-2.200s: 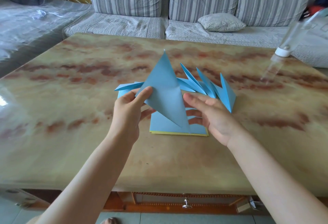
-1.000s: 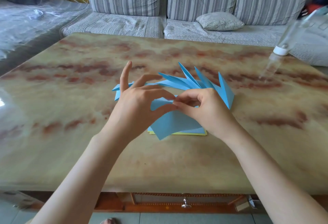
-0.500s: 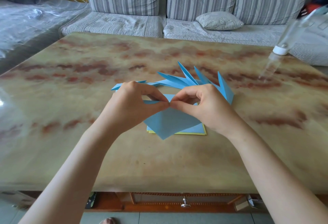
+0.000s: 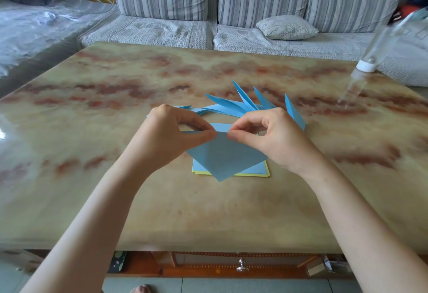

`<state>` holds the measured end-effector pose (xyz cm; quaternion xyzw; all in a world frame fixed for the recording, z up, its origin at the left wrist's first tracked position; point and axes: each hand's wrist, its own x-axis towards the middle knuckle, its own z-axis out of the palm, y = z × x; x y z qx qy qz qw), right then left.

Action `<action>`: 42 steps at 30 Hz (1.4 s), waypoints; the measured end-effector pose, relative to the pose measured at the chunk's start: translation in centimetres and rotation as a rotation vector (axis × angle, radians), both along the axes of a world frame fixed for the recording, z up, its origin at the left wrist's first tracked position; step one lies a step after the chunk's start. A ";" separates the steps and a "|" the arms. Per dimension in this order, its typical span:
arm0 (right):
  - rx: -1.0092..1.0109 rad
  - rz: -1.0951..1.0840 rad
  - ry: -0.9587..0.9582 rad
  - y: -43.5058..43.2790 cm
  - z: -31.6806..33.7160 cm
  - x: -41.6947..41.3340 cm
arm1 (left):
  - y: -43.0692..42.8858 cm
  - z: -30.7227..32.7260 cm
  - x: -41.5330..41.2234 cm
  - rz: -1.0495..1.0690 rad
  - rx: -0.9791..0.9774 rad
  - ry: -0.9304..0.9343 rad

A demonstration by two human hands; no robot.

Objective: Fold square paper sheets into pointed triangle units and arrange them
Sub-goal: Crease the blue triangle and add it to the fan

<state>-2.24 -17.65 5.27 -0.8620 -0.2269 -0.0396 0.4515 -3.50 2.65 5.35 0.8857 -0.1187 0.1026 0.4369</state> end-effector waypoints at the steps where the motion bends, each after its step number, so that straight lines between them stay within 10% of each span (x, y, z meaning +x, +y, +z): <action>1: 0.010 -0.003 0.005 -0.1 0.0 0.0 | 0.2 0.0 0.0 0.004 -0.016 0.007; 42: 0.070 -0.006 0.181 -2.0 -0.6 0.5 | 2.8 0.6 -0.3 0.009 0.008 0.091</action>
